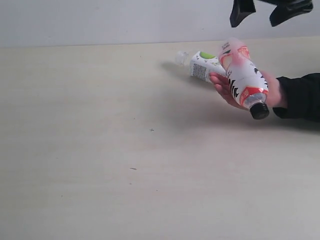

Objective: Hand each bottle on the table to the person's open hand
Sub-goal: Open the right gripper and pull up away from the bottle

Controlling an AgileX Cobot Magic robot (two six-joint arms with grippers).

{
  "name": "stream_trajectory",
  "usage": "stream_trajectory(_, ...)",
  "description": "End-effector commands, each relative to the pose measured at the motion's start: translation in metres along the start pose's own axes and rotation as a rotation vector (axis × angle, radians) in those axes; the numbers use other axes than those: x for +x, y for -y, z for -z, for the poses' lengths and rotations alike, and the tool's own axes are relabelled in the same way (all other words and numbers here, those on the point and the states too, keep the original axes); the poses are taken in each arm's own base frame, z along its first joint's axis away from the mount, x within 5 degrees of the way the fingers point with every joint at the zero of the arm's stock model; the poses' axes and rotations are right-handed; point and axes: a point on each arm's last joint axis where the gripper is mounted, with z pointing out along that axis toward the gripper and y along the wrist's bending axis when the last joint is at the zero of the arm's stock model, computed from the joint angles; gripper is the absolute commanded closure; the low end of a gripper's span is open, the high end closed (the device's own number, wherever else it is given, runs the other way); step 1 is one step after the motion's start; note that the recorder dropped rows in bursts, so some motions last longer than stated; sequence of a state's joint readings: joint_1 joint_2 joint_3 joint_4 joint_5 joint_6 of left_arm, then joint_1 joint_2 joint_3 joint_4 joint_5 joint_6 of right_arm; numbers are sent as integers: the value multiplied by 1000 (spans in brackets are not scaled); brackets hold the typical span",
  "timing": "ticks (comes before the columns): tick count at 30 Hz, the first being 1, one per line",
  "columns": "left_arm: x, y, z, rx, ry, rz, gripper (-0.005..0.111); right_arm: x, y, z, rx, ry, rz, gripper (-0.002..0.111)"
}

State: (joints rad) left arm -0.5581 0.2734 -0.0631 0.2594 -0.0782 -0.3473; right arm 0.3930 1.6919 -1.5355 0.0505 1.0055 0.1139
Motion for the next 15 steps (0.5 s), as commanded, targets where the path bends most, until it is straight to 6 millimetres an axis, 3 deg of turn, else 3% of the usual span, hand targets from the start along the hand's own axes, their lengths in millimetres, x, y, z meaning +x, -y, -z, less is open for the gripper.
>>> stream_trajectory(1,1,0,1,-1,6,-3,107,15,0,55,-4,-2,100,35)
stream_trajectory(7,1,0,1,-1,6,-3,107,52,-1,101,-63,96,124,48)
stream_trajectory(10,1,0,1,-1,6,-3,107,81,-3,120,-128,197,142,58)
stream_trajectory(15,1,0,1,-1,6,-3,107,144,-11,126,-331,377,140,78)
